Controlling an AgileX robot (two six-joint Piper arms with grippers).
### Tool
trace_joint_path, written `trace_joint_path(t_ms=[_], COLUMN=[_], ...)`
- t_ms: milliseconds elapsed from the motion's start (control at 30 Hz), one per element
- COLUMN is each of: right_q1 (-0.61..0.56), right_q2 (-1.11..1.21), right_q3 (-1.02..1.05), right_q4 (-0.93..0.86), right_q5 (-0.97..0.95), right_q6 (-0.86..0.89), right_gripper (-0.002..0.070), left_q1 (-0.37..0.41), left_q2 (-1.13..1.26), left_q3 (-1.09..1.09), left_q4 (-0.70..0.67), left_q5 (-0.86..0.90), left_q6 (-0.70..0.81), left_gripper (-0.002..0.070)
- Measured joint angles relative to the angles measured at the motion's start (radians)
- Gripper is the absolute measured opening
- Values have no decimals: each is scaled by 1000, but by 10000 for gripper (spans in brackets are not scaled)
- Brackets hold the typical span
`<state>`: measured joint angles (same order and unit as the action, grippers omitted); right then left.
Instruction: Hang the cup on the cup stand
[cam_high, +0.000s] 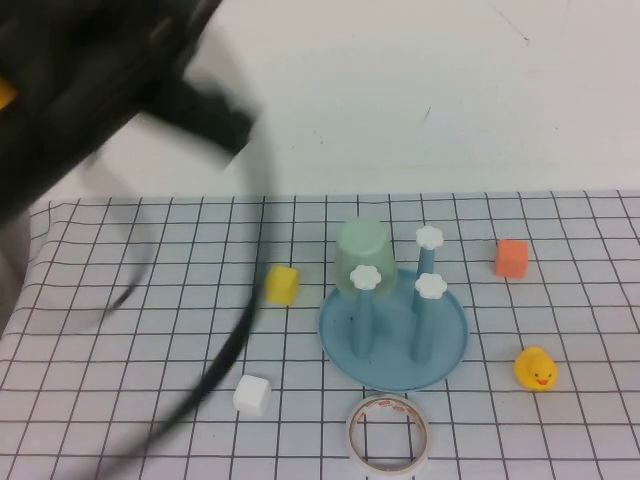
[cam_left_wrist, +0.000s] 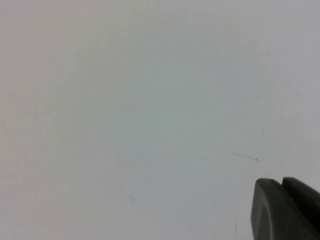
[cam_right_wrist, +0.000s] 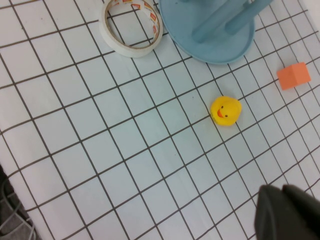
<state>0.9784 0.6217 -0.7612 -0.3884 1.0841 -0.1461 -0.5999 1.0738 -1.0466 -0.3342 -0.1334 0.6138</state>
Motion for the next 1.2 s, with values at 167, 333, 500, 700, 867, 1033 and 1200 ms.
trace_joint_path(t_ms=[167, 333, 500, 700, 867, 1033, 1200], right_q1=[0, 0, 0, 0, 0, 0, 0], right_q2=[0, 0, 0, 0, 0, 0, 0], right_q3=[0, 0, 0, 0, 0, 0, 0], right_q4=[0, 0, 0, 0, -2, -2, -2], right_q5=[0, 0, 0, 0, 0, 0, 0], right_q6=[0, 0, 0, 0, 0, 0, 0], right_gripper=[-1, -1, -1, -1, -1, -1, -1], left_q1=[0, 0, 0, 0, 30, 129, 261], left_q2=[-200, -372, -504, -555, -600, -701, -832], left_q3=[228, 455, 628, 781, 884, 958, 1016], left_q4=[0, 0, 0, 0, -63, -202, -224], left_q5=[2, 6, 6, 6, 6, 8, 16], left_q6=[100, 134, 136, 136, 132, 80, 153], left_gripper=[0, 0, 0, 0, 0, 0, 0])
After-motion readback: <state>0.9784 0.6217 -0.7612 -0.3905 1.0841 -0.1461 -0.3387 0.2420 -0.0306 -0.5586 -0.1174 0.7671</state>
